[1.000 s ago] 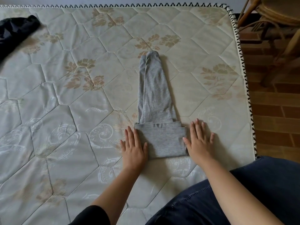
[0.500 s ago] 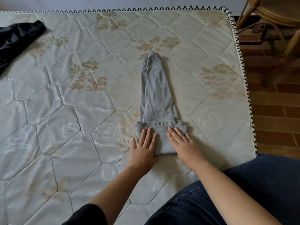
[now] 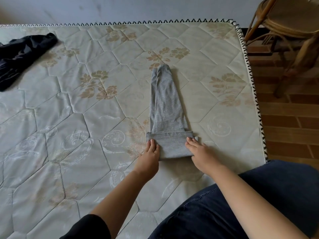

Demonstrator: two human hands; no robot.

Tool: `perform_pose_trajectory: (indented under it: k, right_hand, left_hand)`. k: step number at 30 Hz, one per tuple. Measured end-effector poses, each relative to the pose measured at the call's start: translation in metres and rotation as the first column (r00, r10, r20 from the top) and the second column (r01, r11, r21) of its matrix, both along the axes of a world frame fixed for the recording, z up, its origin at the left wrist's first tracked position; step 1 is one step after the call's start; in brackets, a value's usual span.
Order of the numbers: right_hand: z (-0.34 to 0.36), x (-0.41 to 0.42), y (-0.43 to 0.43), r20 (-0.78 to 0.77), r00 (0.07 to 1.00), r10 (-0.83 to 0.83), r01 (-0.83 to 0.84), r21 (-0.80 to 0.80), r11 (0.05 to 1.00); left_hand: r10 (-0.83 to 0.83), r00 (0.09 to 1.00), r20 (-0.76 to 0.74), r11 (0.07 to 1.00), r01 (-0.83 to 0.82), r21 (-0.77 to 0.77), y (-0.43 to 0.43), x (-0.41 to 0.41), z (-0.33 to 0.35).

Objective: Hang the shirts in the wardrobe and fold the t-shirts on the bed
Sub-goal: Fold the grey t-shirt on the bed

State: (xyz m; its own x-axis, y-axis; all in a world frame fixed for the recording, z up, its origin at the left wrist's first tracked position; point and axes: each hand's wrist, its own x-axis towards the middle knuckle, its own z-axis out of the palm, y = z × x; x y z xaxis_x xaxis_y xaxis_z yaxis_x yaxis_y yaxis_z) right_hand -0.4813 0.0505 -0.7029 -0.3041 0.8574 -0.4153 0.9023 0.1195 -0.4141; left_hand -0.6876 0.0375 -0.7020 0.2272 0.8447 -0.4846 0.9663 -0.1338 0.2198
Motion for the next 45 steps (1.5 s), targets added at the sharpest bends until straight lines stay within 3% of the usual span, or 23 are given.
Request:
perform_pose_trajectory:
  k: [12, 16, 19, 21, 23, 26, 28, 30, 33, 37, 42, 45]
  right_hand:
    - [0.032, 0.010, -0.028, 0.096, 0.994, -0.052, 0.061, -0.093, 0.994]
    - [0.039, 0.014, -0.035, 0.010, 0.995, -0.095, 0.095, -0.034, 0.995]
    - [0.039, 0.020, -0.037, -0.172, 0.962, -0.210, 0.215, 0.011, 0.976]
    - [0.038, 0.022, -0.038, -0.344, 0.891, -0.297, 0.315, -0.005, 0.949]
    - [0.039, 0.022, -0.038, -0.506, 0.766, -0.396, 0.418, -0.075, 0.905]
    - [0.041, 0.019, -0.036, -0.629, 0.602, -0.492, 0.517, -0.162, 0.840]
    - [0.038, 0.017, -0.032, -0.640, 0.573, -0.512, 0.531, -0.185, 0.827]
    - [0.032, 0.015, -0.029, -0.618, 0.601, -0.507, 0.525, -0.173, 0.833]
    - [0.025, 0.011, -0.025, -0.562, 0.660, -0.497, 0.495, -0.172, 0.852]
    - [0.017, 0.009, -0.016, -0.512, 0.695, -0.505, 0.494, -0.171, 0.853]
    - [0.011, 0.015, -0.012, -0.495, 0.665, -0.559, 0.456, -0.324, 0.829]
    - [0.008, 0.015, -0.013, -0.454, 0.715, -0.532, 0.409, -0.346, 0.844]
  left_hand:
    - [0.033, 0.998, 0.058, 0.990, -0.024, -0.139, -0.015, 0.004, 0.030]
    - [0.053, 0.989, 0.135, 0.996, -0.042, -0.085, -0.016, -0.005, 0.040]
    - [0.104, 0.971, 0.215, 0.993, -0.089, -0.080, -0.016, -0.011, 0.052]
    - [0.207, 0.911, 0.358, 0.972, -0.149, -0.184, -0.016, -0.013, 0.063]
    - [0.339, 0.793, 0.506, 0.932, -0.209, -0.297, -0.016, -0.015, 0.075]
    - [0.476, 0.622, 0.622, 0.877, -0.287, -0.384, -0.015, -0.021, 0.074]
    - [0.557, 0.530, 0.639, 0.830, -0.326, -0.453, -0.014, -0.022, 0.066]
    - [0.603, 0.472, 0.643, 0.797, -0.329, -0.507, -0.015, -0.020, 0.057]
    - [0.572, 0.563, 0.596, 0.816, -0.317, -0.484, -0.017, -0.020, 0.039]
    - [0.488, 0.713, 0.503, 0.872, -0.410, -0.266, -0.014, -0.019, 0.021]
    - [0.455, 0.737, 0.499, 0.877, -0.468, -0.110, -0.005, -0.010, 0.010]
    - [0.444, 0.762, 0.472, 0.868, -0.496, -0.015, -0.003, -0.005, 0.007]
